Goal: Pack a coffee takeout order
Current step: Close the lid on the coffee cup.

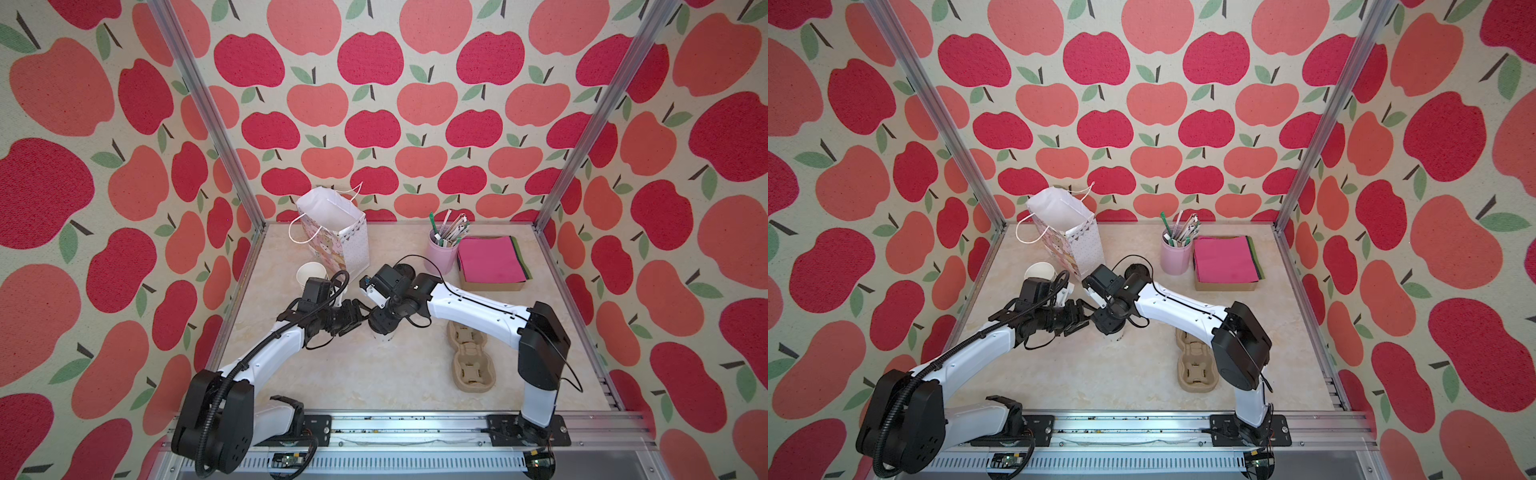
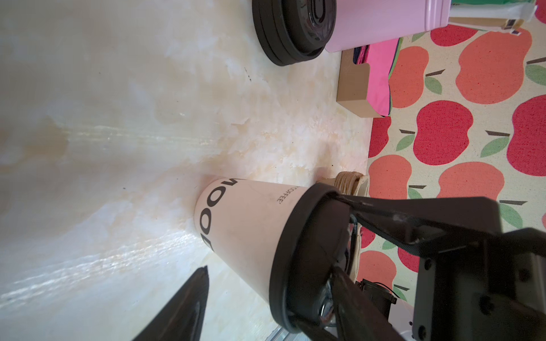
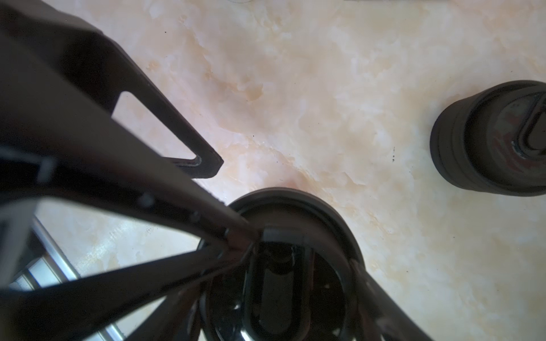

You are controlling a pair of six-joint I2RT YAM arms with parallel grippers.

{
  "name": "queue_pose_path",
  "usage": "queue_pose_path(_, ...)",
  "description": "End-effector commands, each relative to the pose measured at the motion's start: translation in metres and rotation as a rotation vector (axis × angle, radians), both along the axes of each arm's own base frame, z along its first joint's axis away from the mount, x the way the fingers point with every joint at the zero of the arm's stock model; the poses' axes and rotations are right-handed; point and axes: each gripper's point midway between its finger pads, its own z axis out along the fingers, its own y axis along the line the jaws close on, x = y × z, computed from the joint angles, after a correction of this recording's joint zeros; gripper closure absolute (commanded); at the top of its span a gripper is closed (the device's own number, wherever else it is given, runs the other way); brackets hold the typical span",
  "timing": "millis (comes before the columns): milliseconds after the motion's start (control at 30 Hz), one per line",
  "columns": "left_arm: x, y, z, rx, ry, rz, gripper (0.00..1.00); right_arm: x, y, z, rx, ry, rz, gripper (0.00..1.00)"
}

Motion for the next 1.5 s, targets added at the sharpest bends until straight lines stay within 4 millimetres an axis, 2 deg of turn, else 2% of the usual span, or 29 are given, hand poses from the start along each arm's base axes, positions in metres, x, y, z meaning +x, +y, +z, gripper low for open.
queue_pose_path(0, -0.009, 0.006, -0.015, 0.083, 0.042, -0.018, 0.34, -0.051, -0.041, -0.073, -0.260, 0.212, 0.059, 0.27)
queue_pose_path(233, -0.014, 0.011, -0.022, 0.179, 0.061, -0.038, 0.36, -0.048, -0.040, -0.069, -0.258, 0.195, 0.057, 0.24)
queue_pose_path(433, -0.018, 0.017, -0.028, 0.297, 0.070, -0.069, 0.38, -0.041, -0.034, -0.057, -0.222, 0.151, 0.045, 0.21)
queue_pose_path(700, -0.023, 0.016, -0.035, 0.411, 0.087, -0.125, 0.39, -0.030, -0.021, -0.033, -0.131, 0.084, 0.025, 0.18)
queue_pose_path(967, -0.025, 0.018, -0.035, 0.431, 0.080, -0.125, 0.41, -0.018, -0.011, -0.004, -0.038, 0.013, 0.003, 0.15)
queue_pose_path(1467, -0.022, 0.018, -0.031, 0.435, 0.063, -0.122, 0.42, -0.008, -0.019, 0.042, 0.109, -0.043, -0.053, 0.14)
